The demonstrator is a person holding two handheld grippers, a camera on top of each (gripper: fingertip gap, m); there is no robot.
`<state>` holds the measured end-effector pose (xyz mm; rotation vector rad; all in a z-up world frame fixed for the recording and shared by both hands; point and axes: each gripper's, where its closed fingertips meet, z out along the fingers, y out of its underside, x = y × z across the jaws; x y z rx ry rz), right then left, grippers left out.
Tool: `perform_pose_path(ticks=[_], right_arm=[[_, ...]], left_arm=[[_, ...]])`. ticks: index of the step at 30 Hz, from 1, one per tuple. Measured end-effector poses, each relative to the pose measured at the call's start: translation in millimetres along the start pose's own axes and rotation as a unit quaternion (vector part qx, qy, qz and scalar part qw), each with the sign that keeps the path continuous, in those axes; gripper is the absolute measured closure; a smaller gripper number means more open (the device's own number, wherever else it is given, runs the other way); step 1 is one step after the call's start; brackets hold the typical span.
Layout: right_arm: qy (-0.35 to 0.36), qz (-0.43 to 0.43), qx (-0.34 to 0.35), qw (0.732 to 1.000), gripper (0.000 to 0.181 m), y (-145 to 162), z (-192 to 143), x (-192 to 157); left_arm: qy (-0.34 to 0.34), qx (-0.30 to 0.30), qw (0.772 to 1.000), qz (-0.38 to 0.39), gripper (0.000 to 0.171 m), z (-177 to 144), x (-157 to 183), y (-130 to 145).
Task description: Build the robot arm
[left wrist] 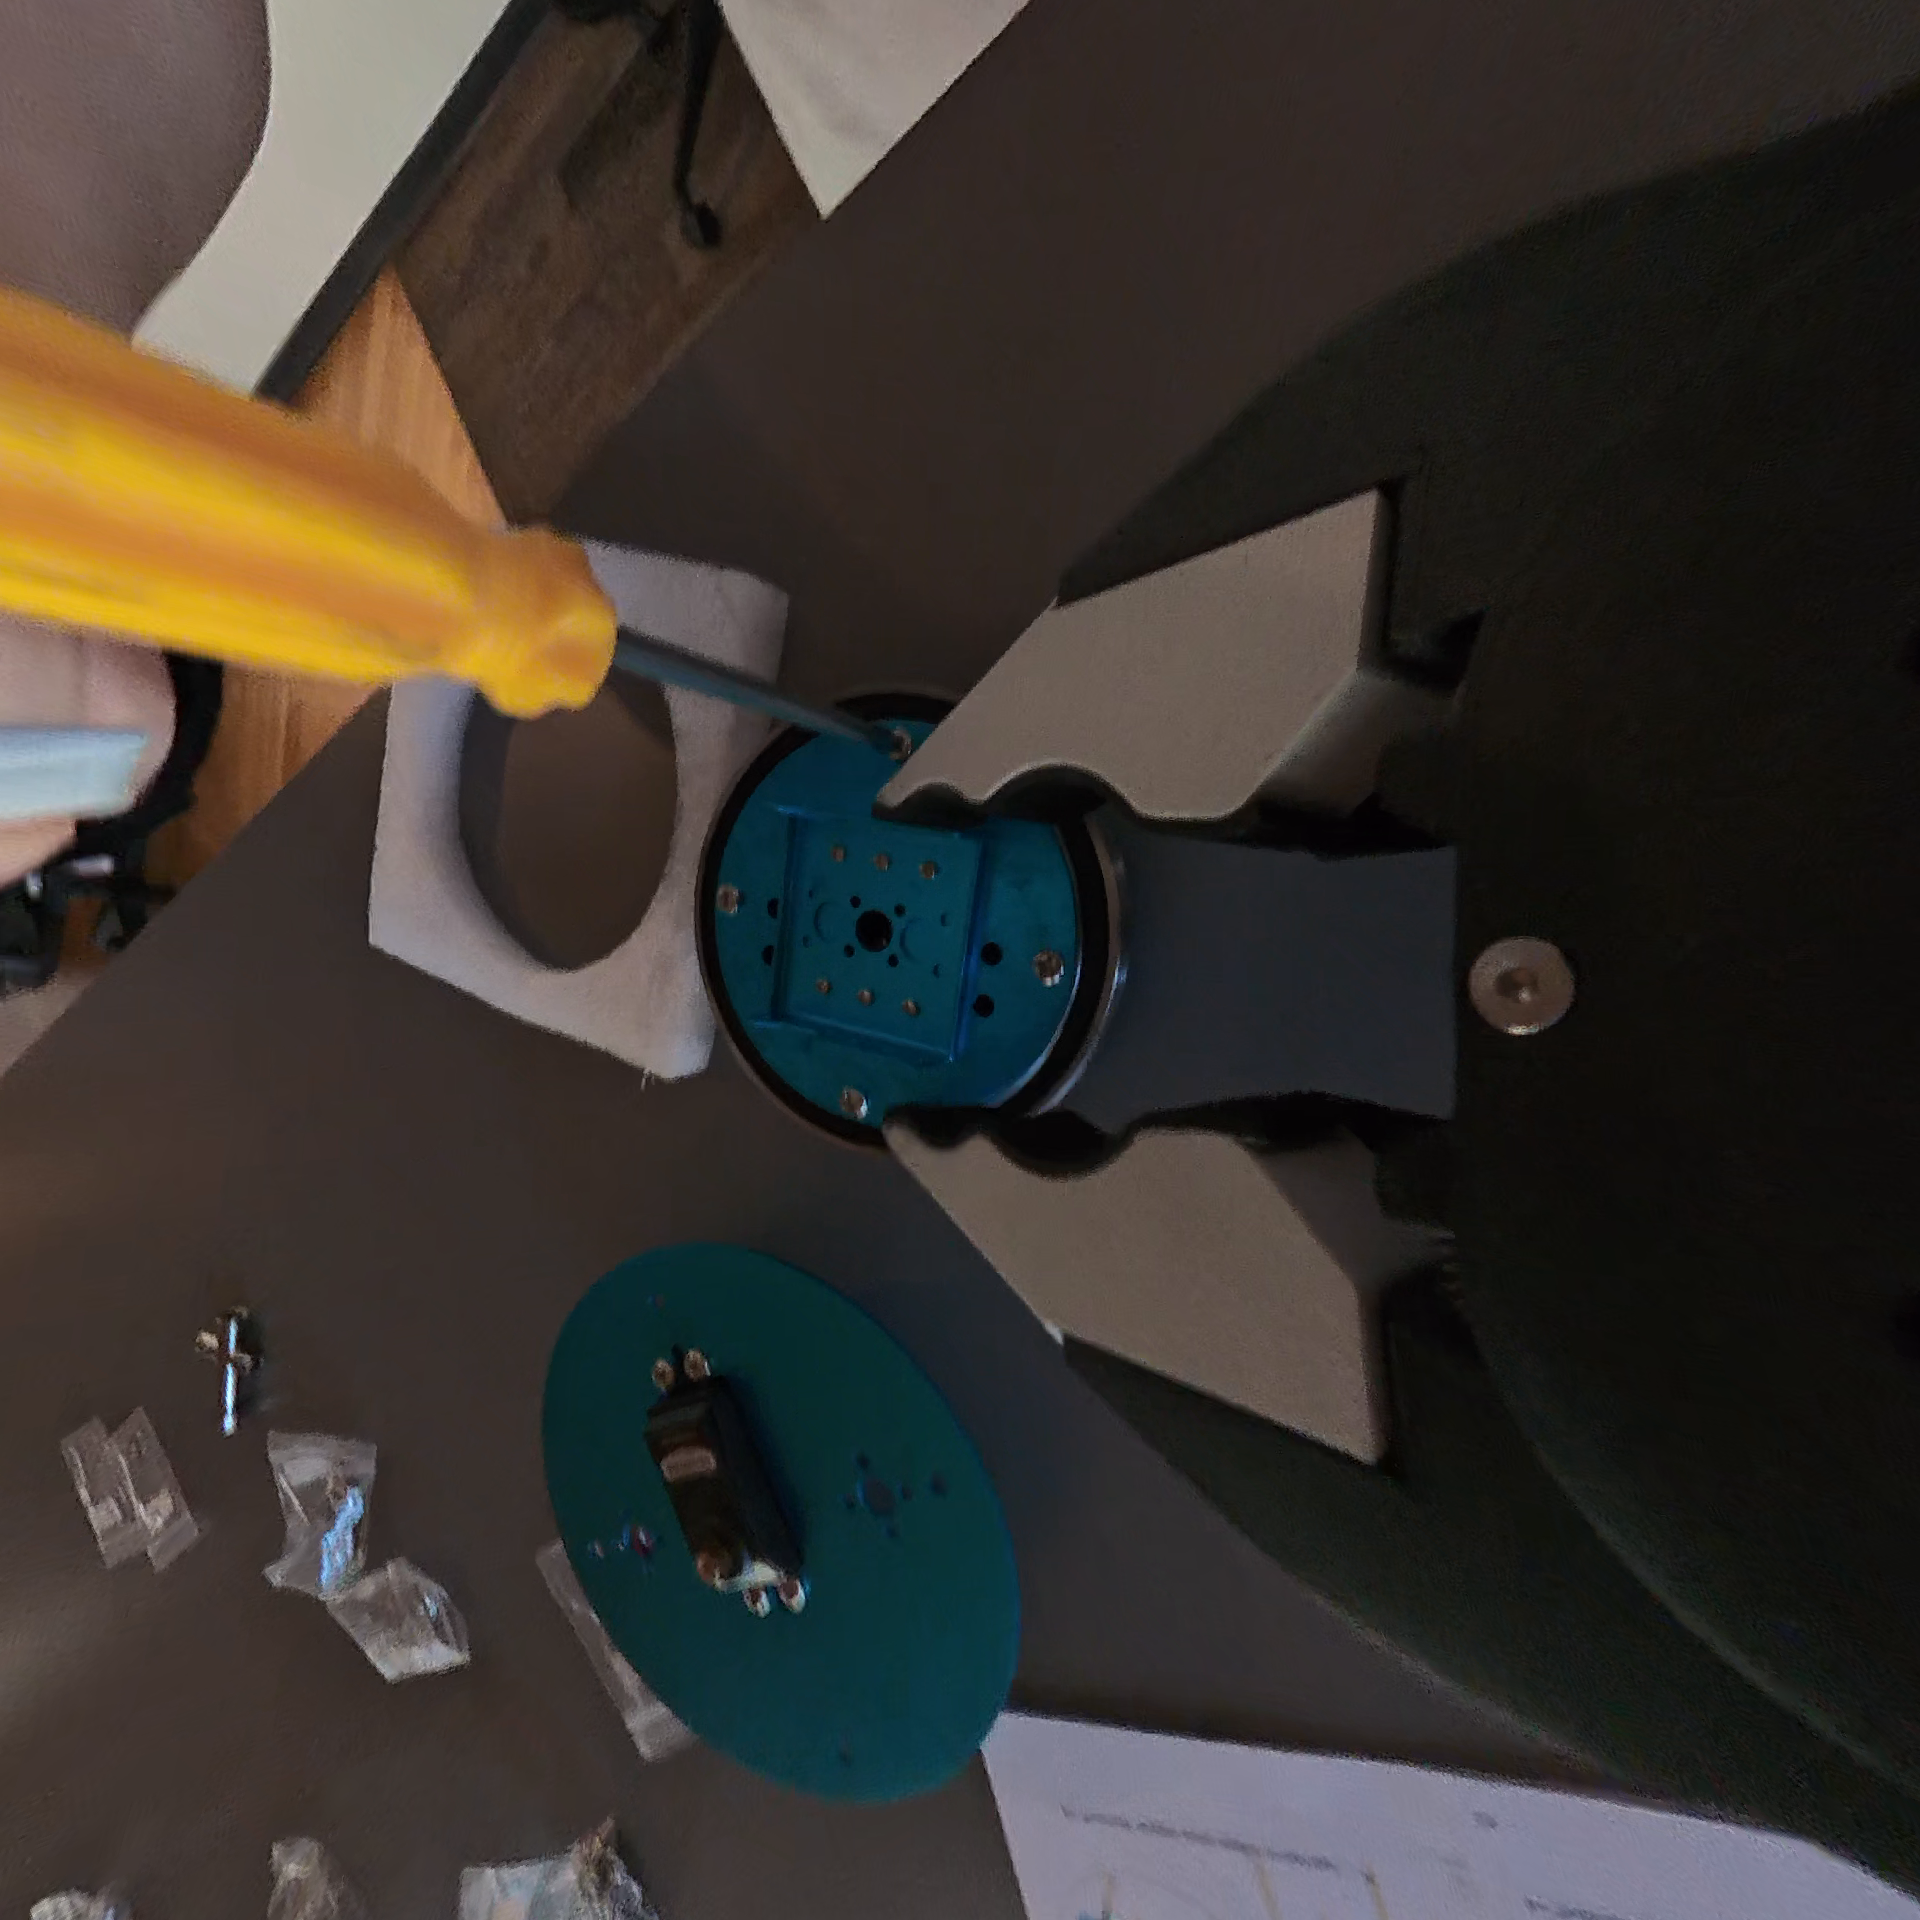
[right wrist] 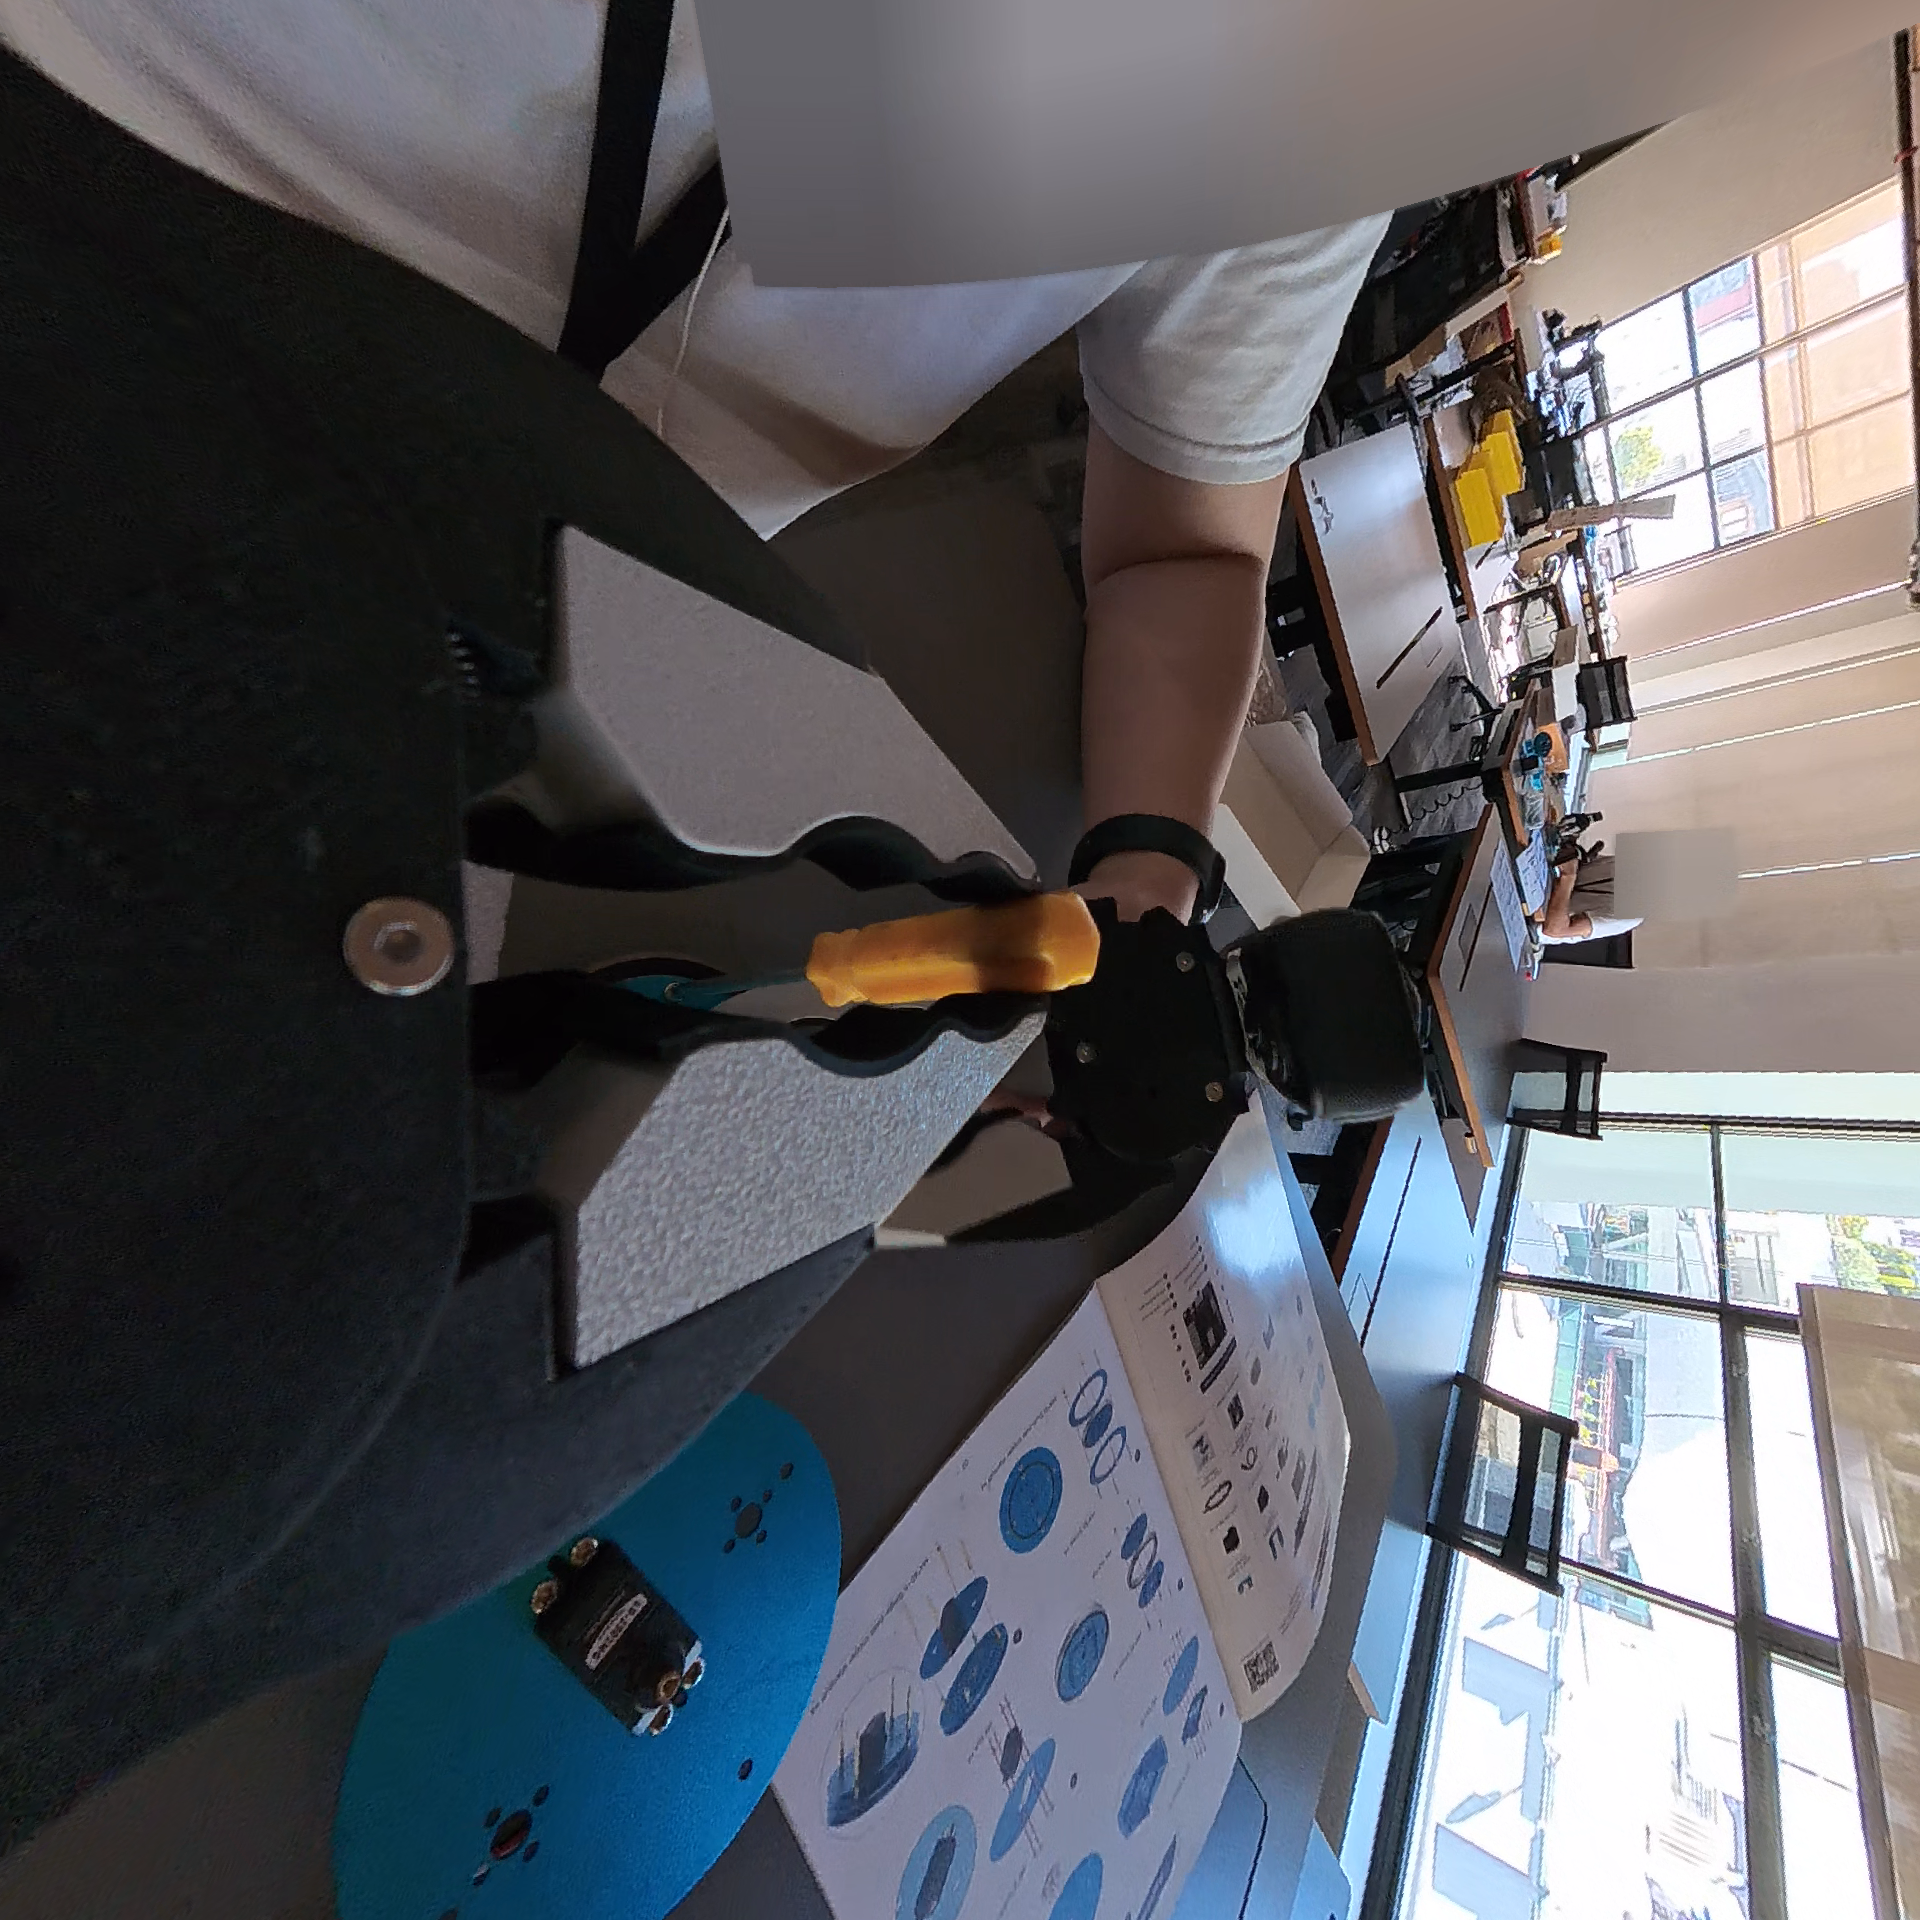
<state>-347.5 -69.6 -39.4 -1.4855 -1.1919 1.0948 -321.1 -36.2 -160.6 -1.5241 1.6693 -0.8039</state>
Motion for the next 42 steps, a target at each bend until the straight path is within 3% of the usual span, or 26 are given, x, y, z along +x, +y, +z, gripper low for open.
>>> perform_pose_path(ticks=[1, 10, 21, 27, 37, 42], right_arm=[[0.000, 0.002, -0.001, 1.000, 0.165, 0, 0, 1], [0.037, -0.004, 0.011, 0.999, 0.164, 0, 0, 3], [0.190, -0.033, 0.041, 0.980, 0.164, -1, -3, 9], [0.183, -0.028, 0.041, 0.982, 0.164, -1, -1, 2], [0.328, -0.026, 0.080, 0.941, 0.163, -2, -7, 8], [0.355, -0.032, 0.083, 0.931, 0.163, -1, -7, 6]], left_arm=[[0.008, 0.003, 1.000, 0.005, 0.124, 1, 3, -1], [-0.007, 0.005, 1.000, -0.015, 0.124, 0, 3, 0], [-0.031, 0.003, 0.999, -0.028, 0.123, 0, 2, 1], [-0.037, 0.002, 0.999, -0.032, 0.124, -1, 2, 1], [-0.054, 0.000, 0.998, -0.045, 0.124, 0, 2, 1], [-0.067, -0.001, 0.996, -0.055, 0.124, 0, 2, 1]])
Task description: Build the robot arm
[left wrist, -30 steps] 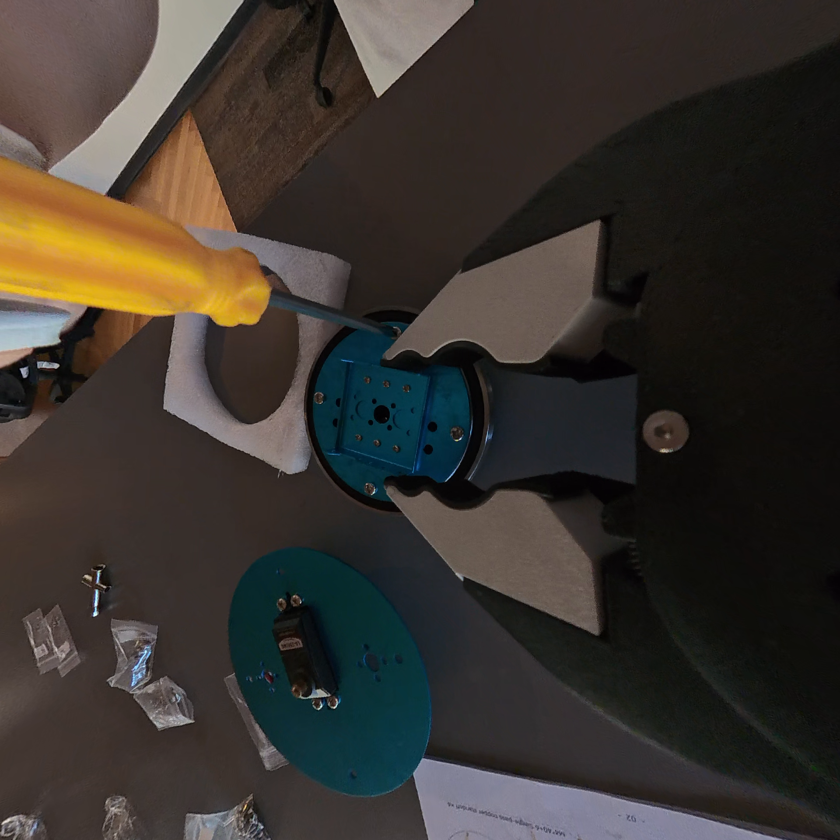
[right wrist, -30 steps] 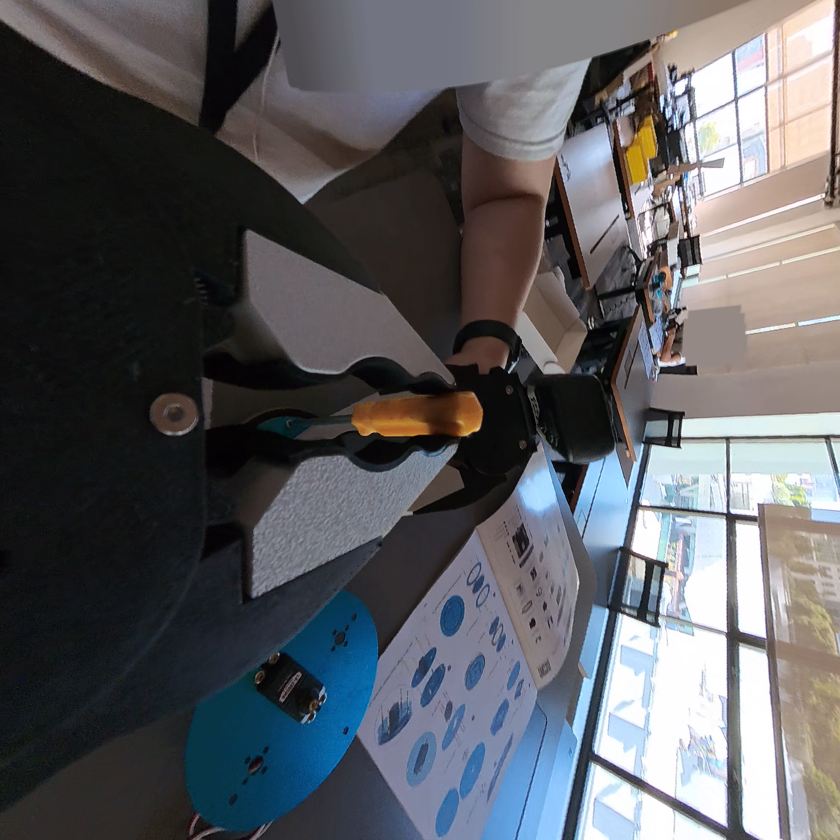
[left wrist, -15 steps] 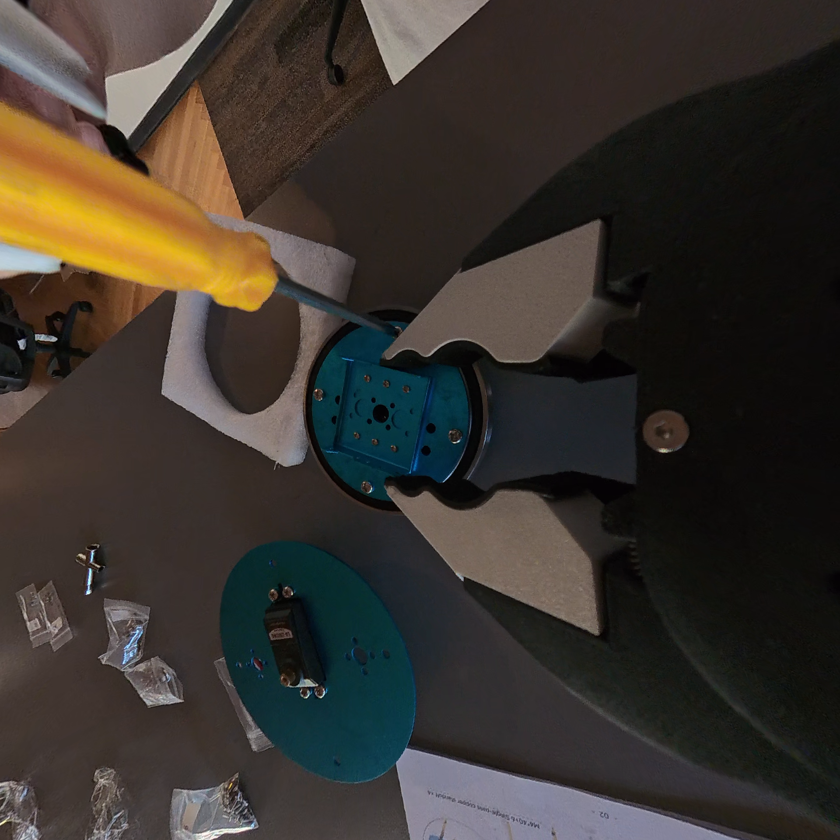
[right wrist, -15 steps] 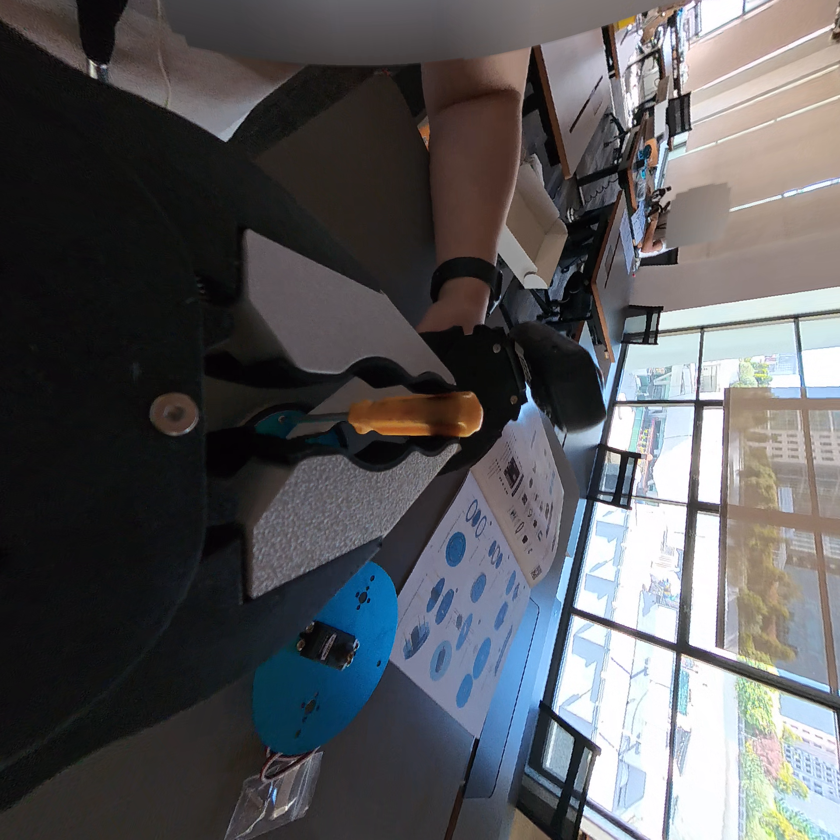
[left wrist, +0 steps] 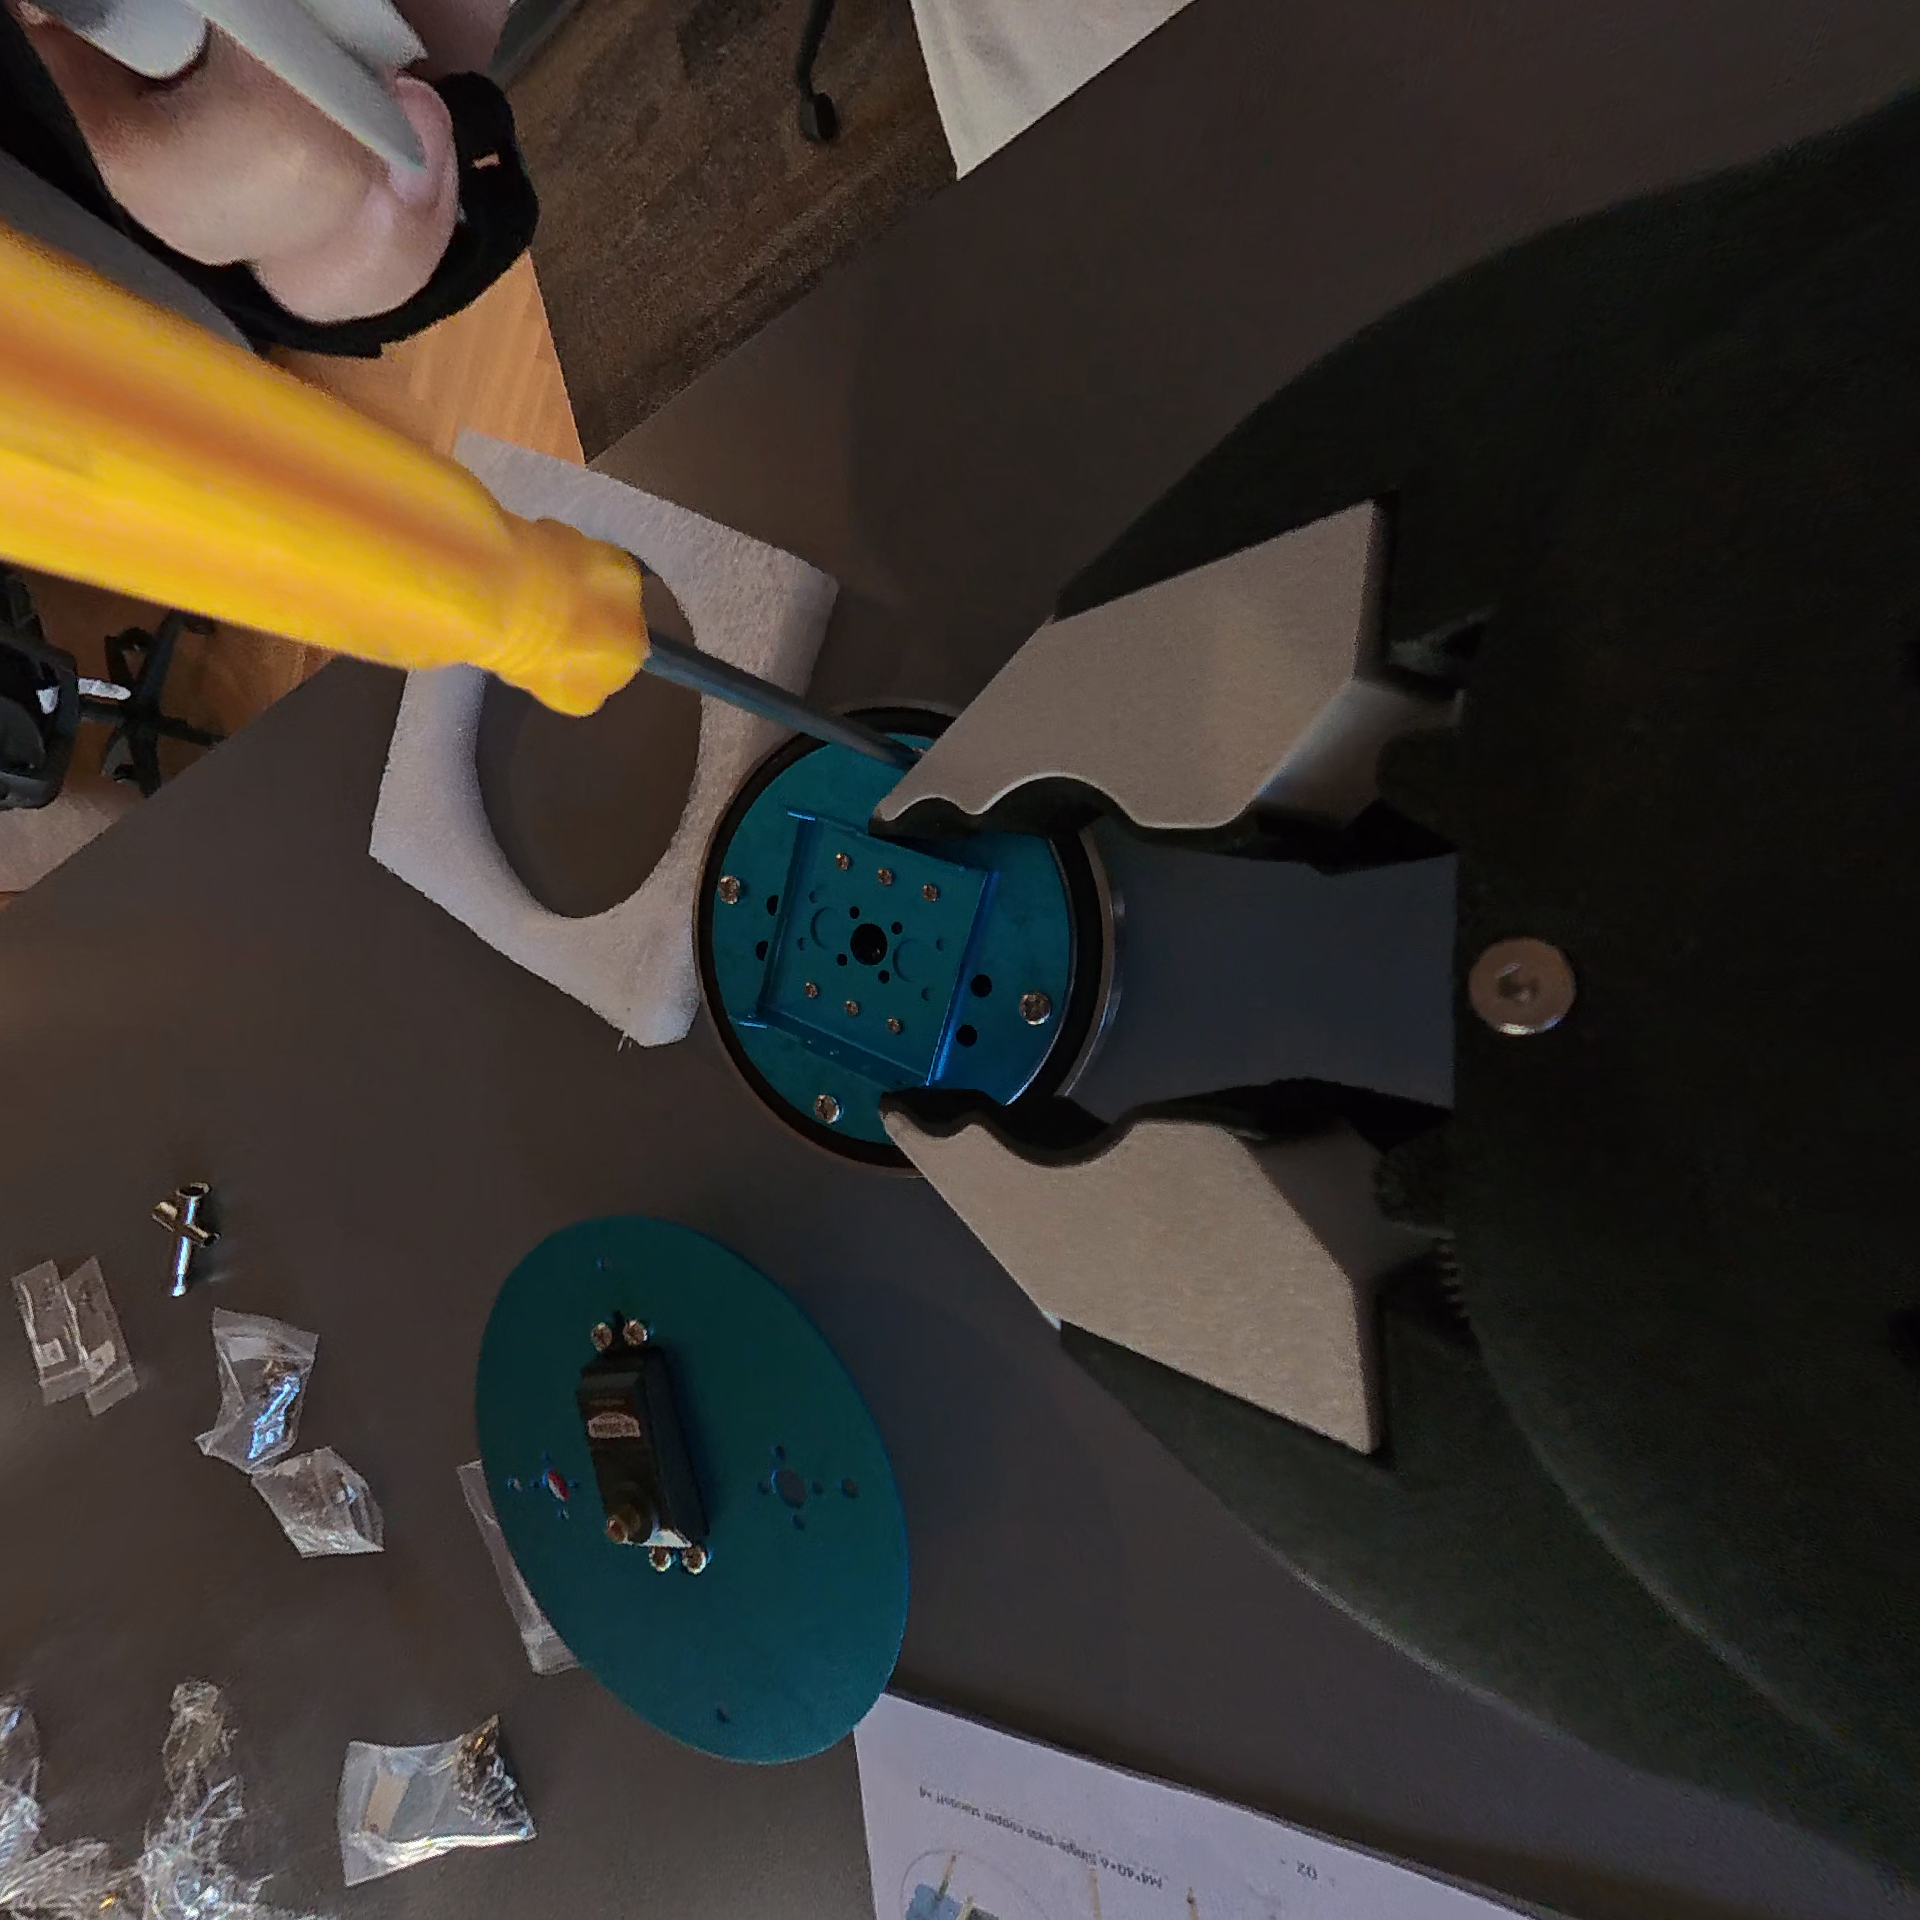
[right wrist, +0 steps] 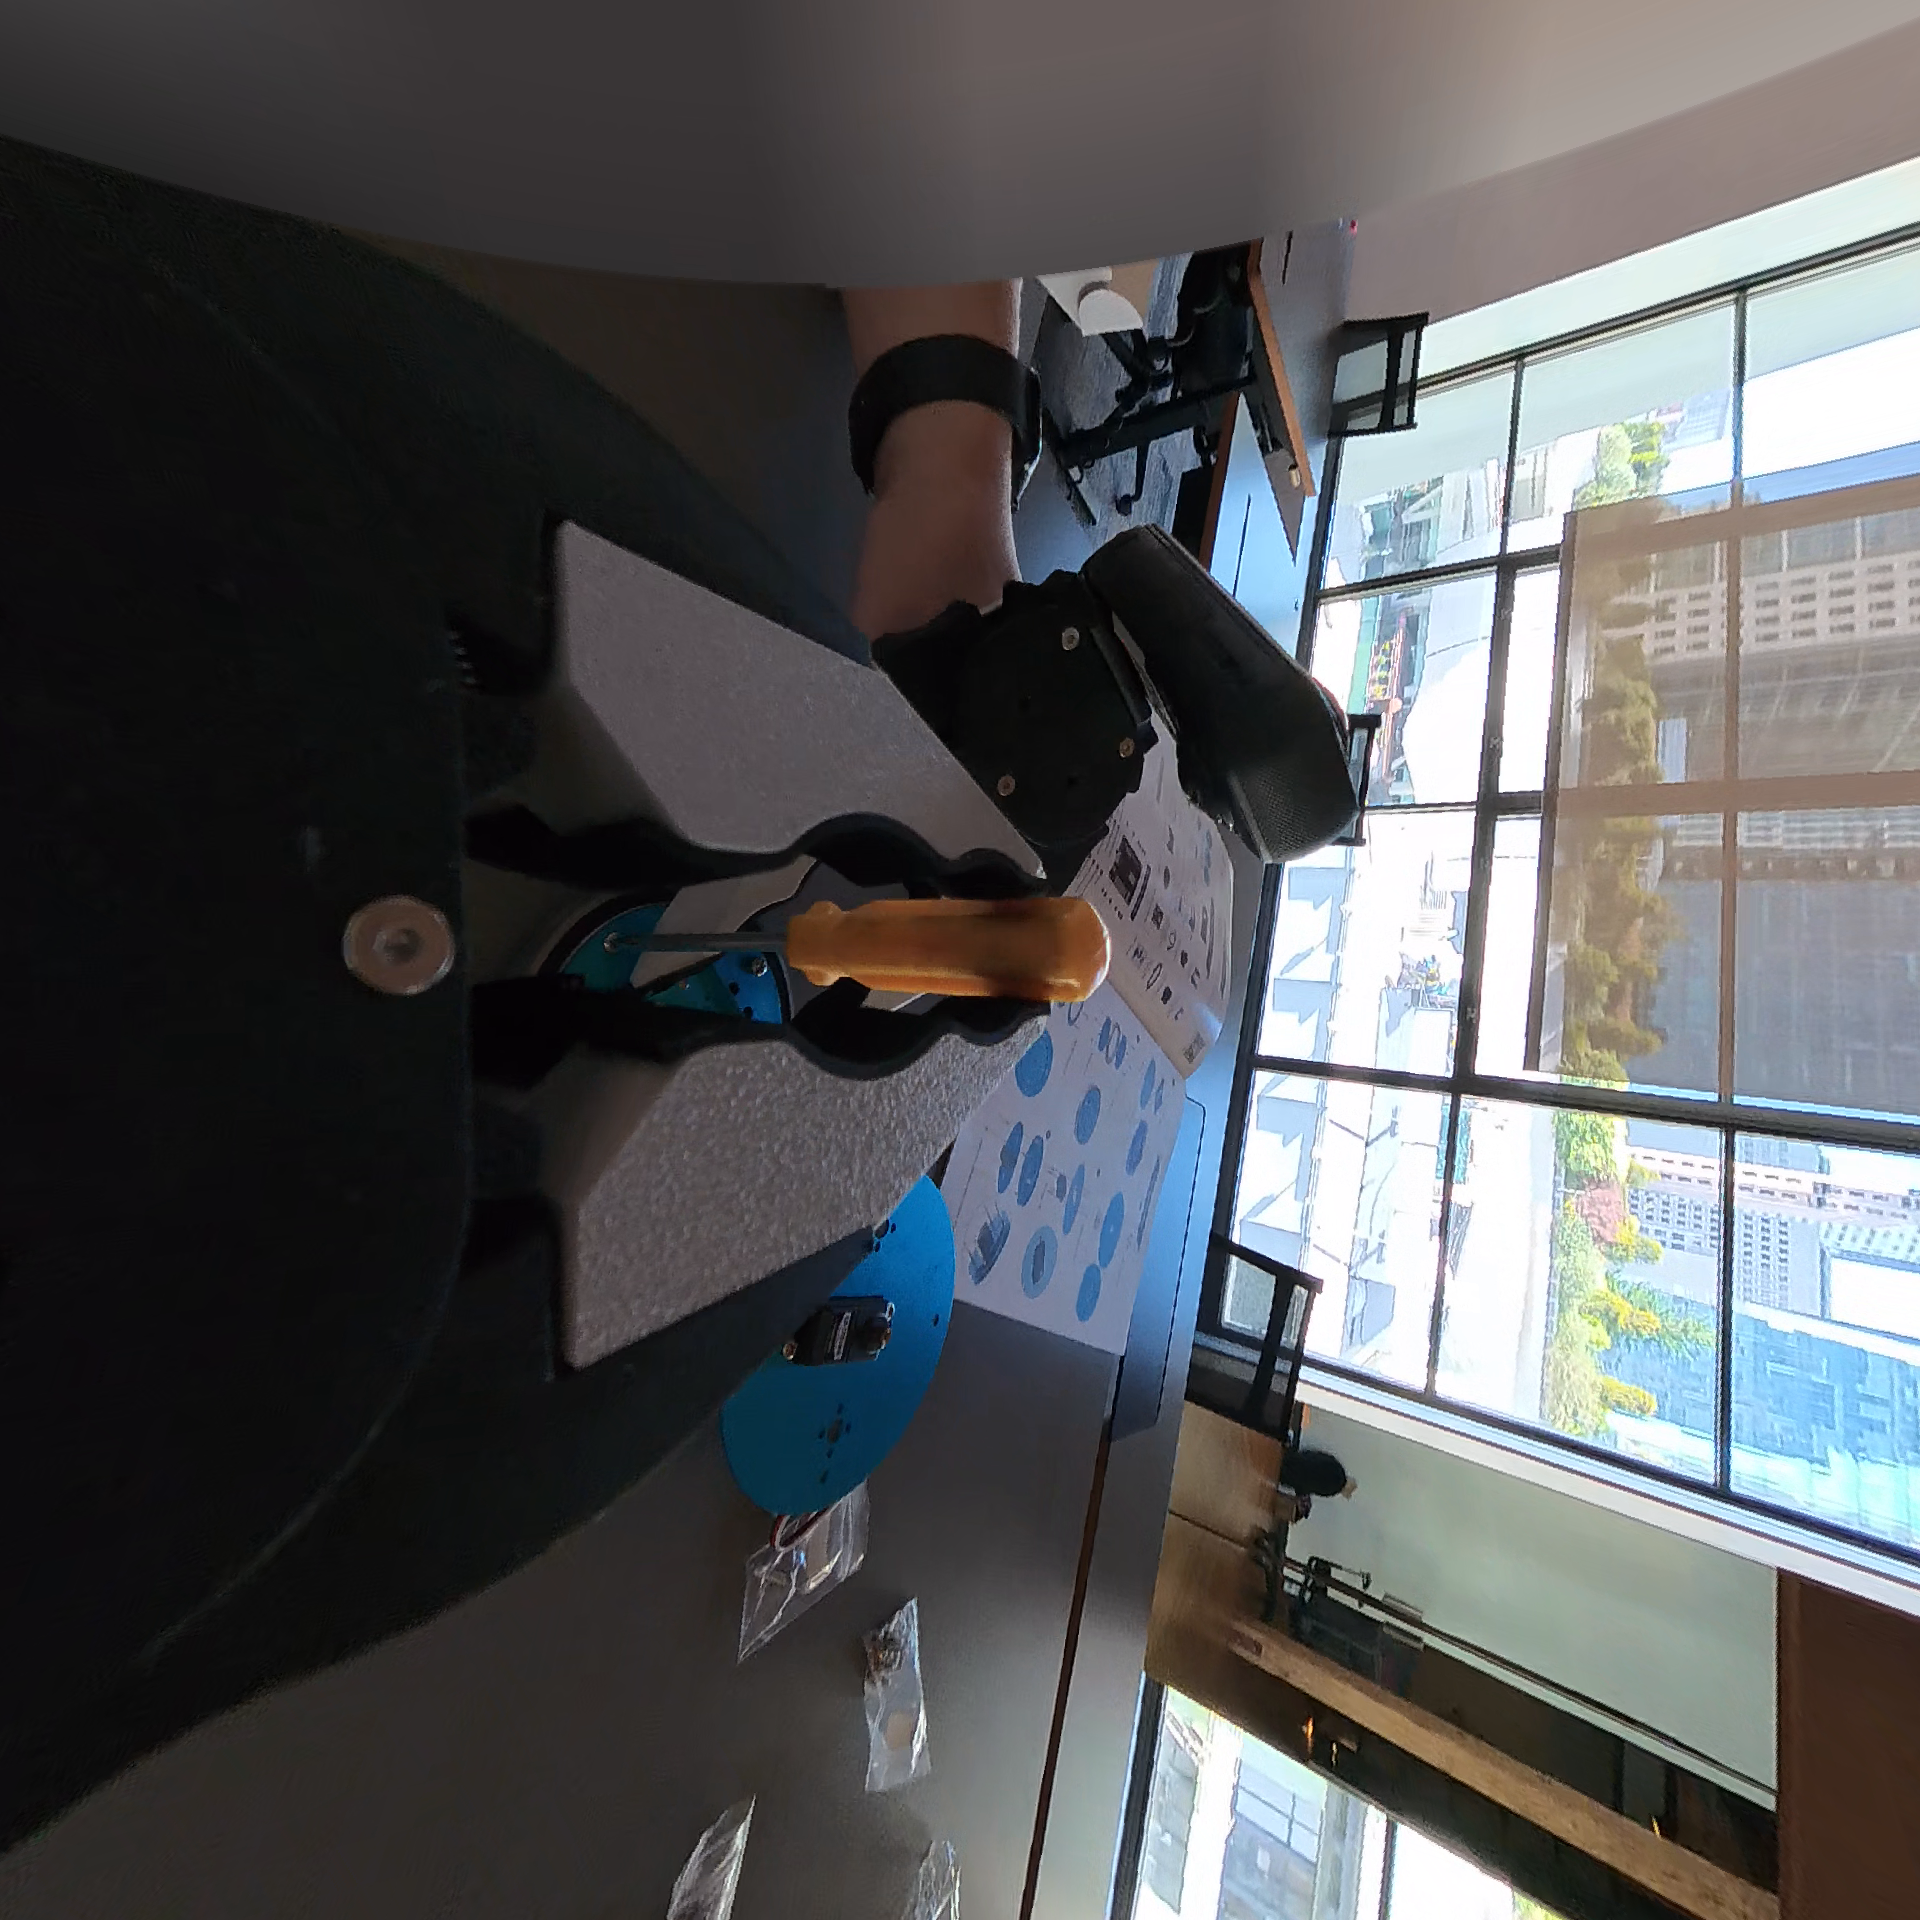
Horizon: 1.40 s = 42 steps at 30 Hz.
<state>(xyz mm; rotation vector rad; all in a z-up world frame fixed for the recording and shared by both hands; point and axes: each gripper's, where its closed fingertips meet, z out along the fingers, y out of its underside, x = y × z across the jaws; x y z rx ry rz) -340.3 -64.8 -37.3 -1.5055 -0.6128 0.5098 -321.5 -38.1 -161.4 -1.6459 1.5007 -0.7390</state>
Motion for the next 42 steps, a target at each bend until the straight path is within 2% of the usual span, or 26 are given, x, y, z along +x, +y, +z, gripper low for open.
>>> perform_pose_path(ticks=[6, 8, 13, 16, 18, 21, 27, 32, 42], right_arm=[[0.018, -0.012, 0.012, 1.000, 0.163, 0, -1, -6], [0.011, -0.021, 0.003, 1.000, 0.163, 0, 1, -9], [-0.023, -0.020, -0.009, 1.000, 0.163, 0, 1, -12], [-0.036, -0.024, -0.013, 0.999, 0.163, 1, 0, -13], [-0.042, -0.020, -0.015, 0.999, 0.163, 1, 0, -12], [-0.041, -0.017, -0.017, 0.999, 0.163, 1, 0, -8], [-0.021, -0.010, -0.009, 1.000, 0.164, 1, -4, 4], [-0.021, -0.003, 0.006, 1.000, 0.163, 1, -4, 6], [0.027, -0.016, 0.006, 0.999, 0.165, 1, -3, 9]], left_arm=[[-0.004, -0.005, 1.000, 0.000, 0.124, -1, 1, 0], [0.024, -0.015, 1.000, 0.012, 0.124, -5, 1, 2], [0.108, 0.011, 0.994, 0.006, 0.111, -10, 0, -10], [0.119, -0.032, 0.989, 0.075, 0.115, -4, 0, 4], [0.138, -0.023, 0.986, 0.088, 0.126, -3, 4, -1], [0.144, -0.017, 0.986, 0.084, 0.126, 1, 5, -3], [0.090, 0.010, 0.995, 0.039, 0.126, 0, 5, -3], [0.014, 0.006, 1.000, 0.000, 0.126, -5, 3, 0], [-0.123, -0.009, 0.990, -0.063, 0.126, -8, 3, 2]])
